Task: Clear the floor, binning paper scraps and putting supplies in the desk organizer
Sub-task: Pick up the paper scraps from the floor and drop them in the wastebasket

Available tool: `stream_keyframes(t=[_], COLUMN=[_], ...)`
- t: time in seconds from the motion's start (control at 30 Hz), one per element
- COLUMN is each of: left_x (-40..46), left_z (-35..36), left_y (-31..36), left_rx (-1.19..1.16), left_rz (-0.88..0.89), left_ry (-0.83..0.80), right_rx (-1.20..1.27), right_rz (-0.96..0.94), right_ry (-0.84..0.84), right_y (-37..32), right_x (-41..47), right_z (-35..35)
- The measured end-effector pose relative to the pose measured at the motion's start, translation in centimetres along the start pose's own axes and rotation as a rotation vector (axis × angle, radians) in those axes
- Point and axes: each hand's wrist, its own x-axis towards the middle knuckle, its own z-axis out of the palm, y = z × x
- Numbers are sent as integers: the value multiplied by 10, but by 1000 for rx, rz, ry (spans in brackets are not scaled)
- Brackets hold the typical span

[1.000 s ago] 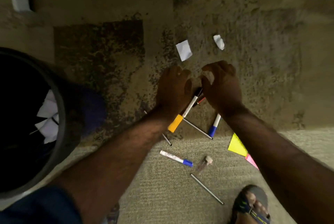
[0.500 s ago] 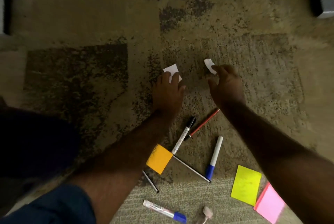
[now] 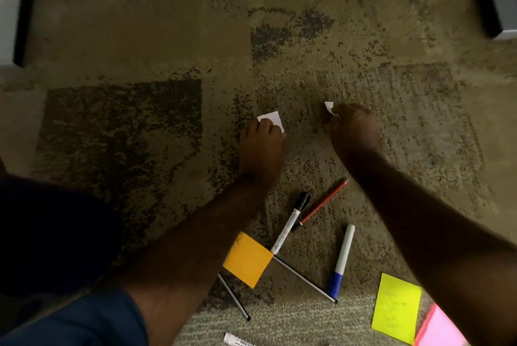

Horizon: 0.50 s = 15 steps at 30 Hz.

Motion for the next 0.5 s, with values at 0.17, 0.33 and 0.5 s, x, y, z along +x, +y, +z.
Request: stream_keyframes(t=[0.17, 0.33, 0.5], left_x=[-21, -62, -111], left_z=[-19, -55, -113], left_y=[9, 15, 18], left_rx=[26, -18, -94], left_rz=[-19, -36, -52], left_ry=[119, 269, 211], right_rx=[0, 22, 61], right_rz=[-6, -19, -93], right_ry=[11, -22, -42], right_y=[-11, -32, -67], right_x=[-28, -82, -136], right_z=[-6, -25, -69])
